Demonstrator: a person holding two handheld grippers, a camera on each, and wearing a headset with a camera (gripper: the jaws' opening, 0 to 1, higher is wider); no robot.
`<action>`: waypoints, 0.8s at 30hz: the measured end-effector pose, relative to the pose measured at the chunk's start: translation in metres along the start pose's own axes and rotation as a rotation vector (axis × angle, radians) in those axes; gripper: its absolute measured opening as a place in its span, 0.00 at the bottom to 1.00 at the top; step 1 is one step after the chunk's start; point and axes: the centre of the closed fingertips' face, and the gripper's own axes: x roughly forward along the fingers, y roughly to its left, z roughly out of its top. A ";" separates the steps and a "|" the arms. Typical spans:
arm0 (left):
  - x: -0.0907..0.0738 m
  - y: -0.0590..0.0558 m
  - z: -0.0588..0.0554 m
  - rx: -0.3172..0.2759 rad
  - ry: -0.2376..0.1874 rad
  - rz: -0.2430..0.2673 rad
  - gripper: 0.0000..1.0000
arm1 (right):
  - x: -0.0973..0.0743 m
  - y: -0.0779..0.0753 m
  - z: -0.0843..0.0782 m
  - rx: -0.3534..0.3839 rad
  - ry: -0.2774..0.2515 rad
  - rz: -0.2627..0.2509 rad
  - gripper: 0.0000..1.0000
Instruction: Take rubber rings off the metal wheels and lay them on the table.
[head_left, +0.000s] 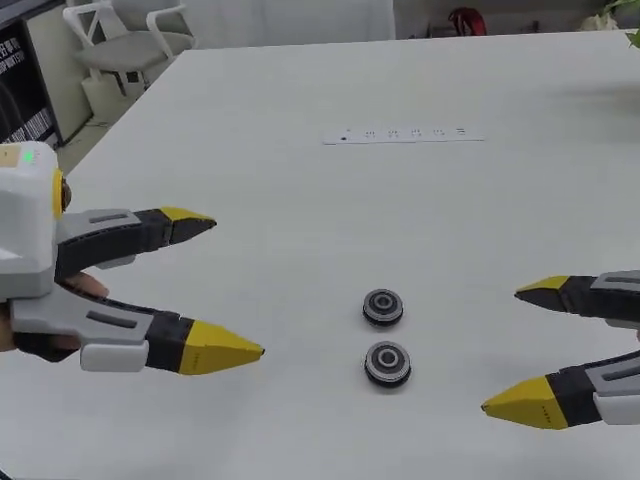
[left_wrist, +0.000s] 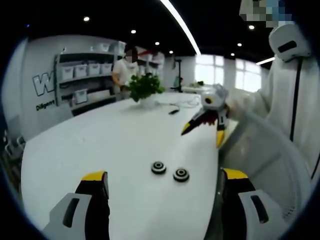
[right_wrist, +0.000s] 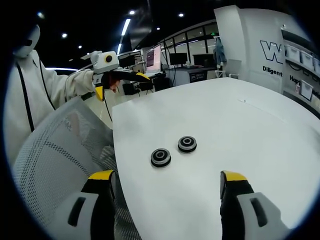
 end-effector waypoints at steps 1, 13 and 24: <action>0.002 0.000 0.001 0.004 -0.002 -0.001 0.95 | 0.000 -0.001 0.001 -0.001 -0.005 -0.001 0.82; 0.024 -0.003 0.031 0.093 -0.015 -0.035 0.95 | 0.005 -0.001 0.033 -0.012 -0.085 0.028 0.79; 0.037 0.004 0.075 0.179 -0.080 -0.049 0.92 | 0.002 -0.017 0.064 -0.055 -0.126 0.021 0.74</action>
